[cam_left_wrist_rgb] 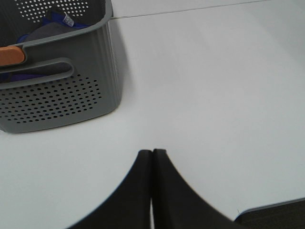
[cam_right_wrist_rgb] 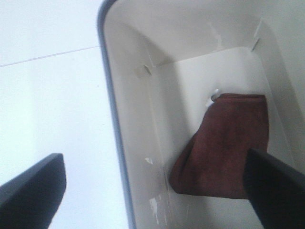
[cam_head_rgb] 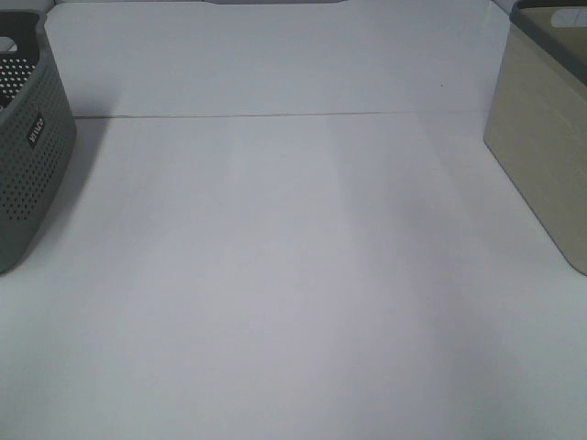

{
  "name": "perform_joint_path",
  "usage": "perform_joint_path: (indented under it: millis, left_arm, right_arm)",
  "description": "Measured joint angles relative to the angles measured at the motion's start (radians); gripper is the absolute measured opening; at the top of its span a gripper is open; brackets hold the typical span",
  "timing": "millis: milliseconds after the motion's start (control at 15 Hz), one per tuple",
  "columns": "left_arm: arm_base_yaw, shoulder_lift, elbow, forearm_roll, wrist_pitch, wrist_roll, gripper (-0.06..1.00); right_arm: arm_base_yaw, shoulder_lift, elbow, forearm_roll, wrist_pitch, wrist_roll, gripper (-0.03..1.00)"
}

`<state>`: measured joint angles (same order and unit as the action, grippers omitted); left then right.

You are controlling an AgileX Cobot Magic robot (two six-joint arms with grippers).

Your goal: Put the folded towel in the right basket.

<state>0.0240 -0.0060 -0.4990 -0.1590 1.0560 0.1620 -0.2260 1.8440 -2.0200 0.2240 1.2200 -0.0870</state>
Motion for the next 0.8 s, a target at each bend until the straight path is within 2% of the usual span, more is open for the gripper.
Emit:
perform_joint_path:
  millis: [200, 467, 800]
  left_arm:
    - [0.0, 0.0, 0.0, 0.0, 0.0, 0.0, 0.0]
    - [0.0, 0.0, 0.0, 0.0, 0.0, 0.0, 0.0]
    - [0.0, 0.0, 0.0, 0.0, 0.0, 0.0, 0.0]
  right_arm:
    - [0.144, -0.104, 0.066, -0.013, -0.003, -0.022, 0.96]
    - [0.284, -0.239, 0.253, -0.106, -0.004, -0.035, 0.96]
    - [0.297, -0.492, 0.599, -0.117, -0.005, -0.035, 0.96]
